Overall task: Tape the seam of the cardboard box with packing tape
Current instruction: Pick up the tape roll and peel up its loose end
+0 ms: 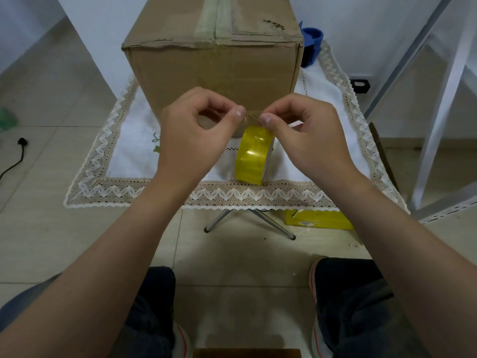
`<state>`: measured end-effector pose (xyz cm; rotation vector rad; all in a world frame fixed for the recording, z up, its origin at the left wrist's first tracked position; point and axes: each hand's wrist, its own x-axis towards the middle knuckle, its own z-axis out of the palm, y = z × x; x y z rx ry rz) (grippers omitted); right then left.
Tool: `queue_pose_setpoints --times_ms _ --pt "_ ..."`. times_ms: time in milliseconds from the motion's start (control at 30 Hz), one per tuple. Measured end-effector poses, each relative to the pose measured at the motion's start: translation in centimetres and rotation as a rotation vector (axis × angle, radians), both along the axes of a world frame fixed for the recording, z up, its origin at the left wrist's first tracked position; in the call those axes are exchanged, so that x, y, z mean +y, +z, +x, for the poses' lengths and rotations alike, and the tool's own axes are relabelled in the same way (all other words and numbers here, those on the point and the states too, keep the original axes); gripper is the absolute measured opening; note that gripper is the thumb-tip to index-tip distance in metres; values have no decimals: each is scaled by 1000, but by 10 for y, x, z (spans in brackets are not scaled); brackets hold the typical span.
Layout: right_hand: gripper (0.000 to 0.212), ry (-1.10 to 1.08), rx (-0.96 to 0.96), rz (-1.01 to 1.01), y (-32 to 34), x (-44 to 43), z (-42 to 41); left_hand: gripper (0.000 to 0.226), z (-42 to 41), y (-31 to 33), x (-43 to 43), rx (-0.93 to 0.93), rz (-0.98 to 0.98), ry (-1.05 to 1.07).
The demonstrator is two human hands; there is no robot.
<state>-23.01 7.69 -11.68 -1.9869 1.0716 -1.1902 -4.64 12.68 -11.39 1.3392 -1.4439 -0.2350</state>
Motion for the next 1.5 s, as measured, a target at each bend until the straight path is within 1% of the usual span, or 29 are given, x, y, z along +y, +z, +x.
queue_pose_setpoints --times_ms 67,133,167,267,400,533,600,800,1000,1267,1500 --pt "11 -7 -2 0 1 0 0 10 -3 -4 1 -104 -29 4" --pt "12 -4 0 -3 2 0 0 5 -4 -7 0 -147 -5 -7" --pt "12 2 0 -4 2 0 1 2 -5 -8 -1 -141 19 -10" --pt "12 13 5 -5 3 0 0 14 -6 -11 -2 -104 68 -11" --pt "10 12 14 -8 3 -1 -2 17 -8 -11 -4 -28 98 -65" --pt "9 19 37 -62 5 -3 -1 19 -10 -14 -7 47 167 -102" --pt "8 14 40 -58 5 -3 -1 20 -10 -15 -8 73 188 -111" --pt "5 2 66 -55 5 -5 -1 17 -11 -16 -10 131 196 -128" --pt "2 -6 81 -82 4 -6 -1 17 -14 -16 -13 150 190 -156" --pt "2 -25 100 -122 3 -6 -3 11 -16 -15 -17 127 195 -145" --pt "20 -166 272 -324 7 -4 -13 8 -18 -14 -18 13 120 -121"
